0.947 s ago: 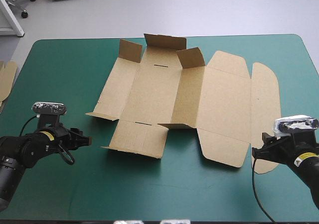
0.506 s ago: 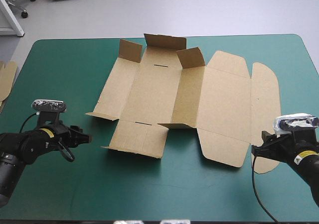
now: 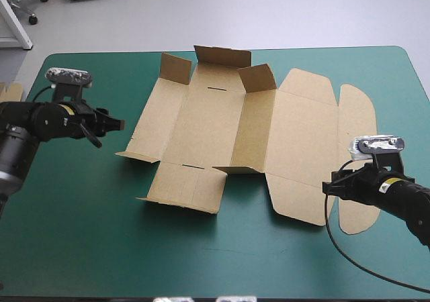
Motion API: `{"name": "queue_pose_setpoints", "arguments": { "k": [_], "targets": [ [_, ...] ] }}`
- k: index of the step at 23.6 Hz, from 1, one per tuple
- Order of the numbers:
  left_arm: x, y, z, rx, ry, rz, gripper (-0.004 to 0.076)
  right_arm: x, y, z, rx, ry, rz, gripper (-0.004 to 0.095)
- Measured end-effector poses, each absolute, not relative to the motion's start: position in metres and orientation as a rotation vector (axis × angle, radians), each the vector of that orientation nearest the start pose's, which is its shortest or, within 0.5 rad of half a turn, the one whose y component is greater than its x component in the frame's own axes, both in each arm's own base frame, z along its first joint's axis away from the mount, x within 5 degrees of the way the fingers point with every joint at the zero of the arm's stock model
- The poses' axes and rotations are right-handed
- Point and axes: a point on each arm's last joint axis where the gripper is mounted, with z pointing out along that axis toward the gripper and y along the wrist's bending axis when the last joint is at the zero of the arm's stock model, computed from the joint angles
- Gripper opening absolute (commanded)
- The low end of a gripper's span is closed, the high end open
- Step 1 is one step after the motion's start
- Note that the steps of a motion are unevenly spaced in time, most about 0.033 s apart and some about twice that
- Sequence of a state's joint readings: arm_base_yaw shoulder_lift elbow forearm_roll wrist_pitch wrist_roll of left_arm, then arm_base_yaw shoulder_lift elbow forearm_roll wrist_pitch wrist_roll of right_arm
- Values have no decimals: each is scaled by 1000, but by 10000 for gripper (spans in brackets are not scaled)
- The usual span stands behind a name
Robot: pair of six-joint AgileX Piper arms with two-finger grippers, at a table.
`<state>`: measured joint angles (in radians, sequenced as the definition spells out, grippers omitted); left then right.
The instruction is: Fold the box
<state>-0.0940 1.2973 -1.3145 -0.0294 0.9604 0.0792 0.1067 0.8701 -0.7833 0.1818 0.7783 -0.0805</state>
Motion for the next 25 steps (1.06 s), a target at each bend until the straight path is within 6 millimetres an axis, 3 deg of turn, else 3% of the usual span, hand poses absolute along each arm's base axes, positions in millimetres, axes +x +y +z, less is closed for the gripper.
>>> {"name": "queue_pose_setpoints", "arguments": {
  "k": [2,5,7,9,13,15,21,25],
  "targets": [
    [286,-8,391,117,2407,-57,363,162,30,327,-140,2329,232,467],
    [309,28,384,-17,2413,-146,363,163,29,340,-158,2288,207,467],
    [324,55,368,-127,2423,-257,363,165,27,353,-171,2249,173,475],
    [337,67,350,-163,2437,-348,363,169,25,367,-187,2214,127,525],
    [365,68,318,-205,2435,-501,366,181,24,394,-197,2150,87,578],
    [383,70,287,-264,2475,-586,390,188,25,403,-197,2135,83,576],
    [405,69,230,-337,2543,-765,427,192,25,406,-194,2130,84,576],
    [414,64,212,-356,2509,-930,427,192,25,407,-186,2131,88,576]
  ]
}}
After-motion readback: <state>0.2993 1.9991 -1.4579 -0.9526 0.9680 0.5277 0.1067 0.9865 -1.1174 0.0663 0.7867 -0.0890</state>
